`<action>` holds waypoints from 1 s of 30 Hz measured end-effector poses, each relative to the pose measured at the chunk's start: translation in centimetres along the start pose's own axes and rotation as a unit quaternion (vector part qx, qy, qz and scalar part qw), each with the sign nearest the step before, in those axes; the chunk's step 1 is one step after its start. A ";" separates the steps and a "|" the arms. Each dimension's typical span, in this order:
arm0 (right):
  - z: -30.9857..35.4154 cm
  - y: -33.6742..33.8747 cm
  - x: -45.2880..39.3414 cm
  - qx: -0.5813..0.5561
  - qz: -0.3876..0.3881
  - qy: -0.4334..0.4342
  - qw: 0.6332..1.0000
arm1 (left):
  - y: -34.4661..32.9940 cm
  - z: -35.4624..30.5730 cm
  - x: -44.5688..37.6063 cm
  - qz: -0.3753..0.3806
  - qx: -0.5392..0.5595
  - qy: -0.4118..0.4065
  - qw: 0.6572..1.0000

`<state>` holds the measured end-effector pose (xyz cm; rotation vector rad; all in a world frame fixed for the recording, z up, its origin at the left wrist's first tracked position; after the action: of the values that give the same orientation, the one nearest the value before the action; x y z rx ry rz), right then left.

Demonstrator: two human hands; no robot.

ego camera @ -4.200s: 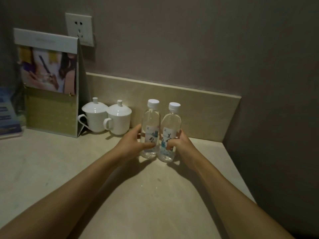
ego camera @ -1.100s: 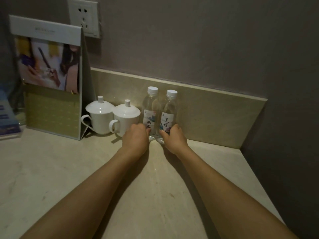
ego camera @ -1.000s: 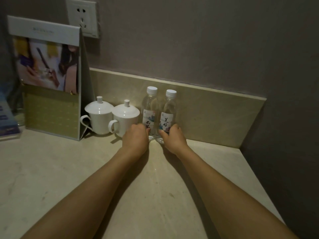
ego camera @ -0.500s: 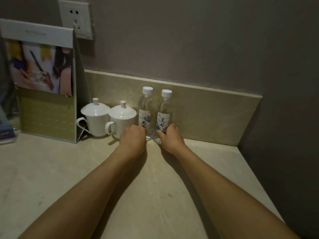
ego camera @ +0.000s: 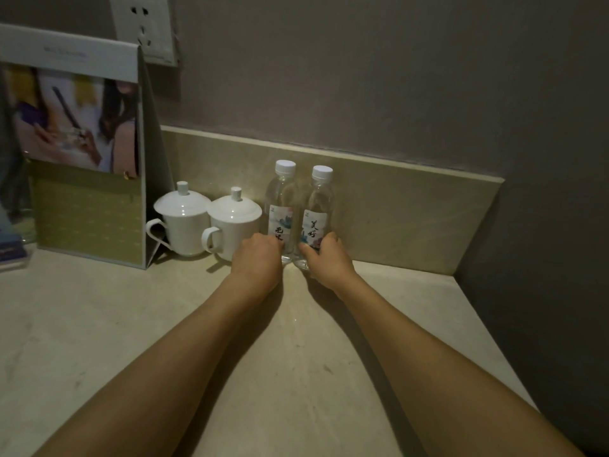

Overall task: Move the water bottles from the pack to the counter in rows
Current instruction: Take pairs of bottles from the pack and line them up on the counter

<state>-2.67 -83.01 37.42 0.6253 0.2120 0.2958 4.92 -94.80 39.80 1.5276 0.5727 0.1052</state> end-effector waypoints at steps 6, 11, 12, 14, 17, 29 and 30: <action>0.1 0.0 -0.1 -0.010 0.001 -0.003 1.000 | 0.1 -0.1 0.2 0.000 0.017 -0.011 1.000; 0.1 -0.3 -0.1 -0.042 0.004 -0.017 0.999 | -0.2 0.4 0.1 0.010 0.038 -0.016 0.999; 0.1 -0.3 -0.2 -0.049 0.002 -0.018 0.999 | -0.3 0.5 0.1 0.014 0.047 -0.015 0.999; 0.1 -0.3 -0.1 -0.060 0.001 -0.024 0.998 | -0.4 0.5 0.2 0.020 0.057 -0.017 0.998; 0.2 -0.3 0.2 -0.069 -0.003 -0.037 0.997 | -0.2 0.4 0.3 0.020 0.052 -0.020 0.998; 0.4 2.9 3.5 -0.079 -0.036 -0.038 0.995 | 1.5 -0.7 1.7 0.034 0.131 -0.024 0.990; 0.8 3.9 4.1 -0.081 -0.045 -0.034 0.995 | 2.1 -1.1 1.9 0.027 0.143 -0.025 0.989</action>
<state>0.57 -79.08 39.92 0.4640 0.1488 0.2024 6.71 -92.84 41.29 1.8197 0.5228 0.0278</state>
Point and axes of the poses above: each hand's wrist, its own x-axis away from the middle knuckle, its own y-axis out of the back of the hand, z = x × y, the point moved 10 cm from there along -x, towards the middle knuckle, and after that the axes turned 9 degrees about -x, right-handed, at the moved point
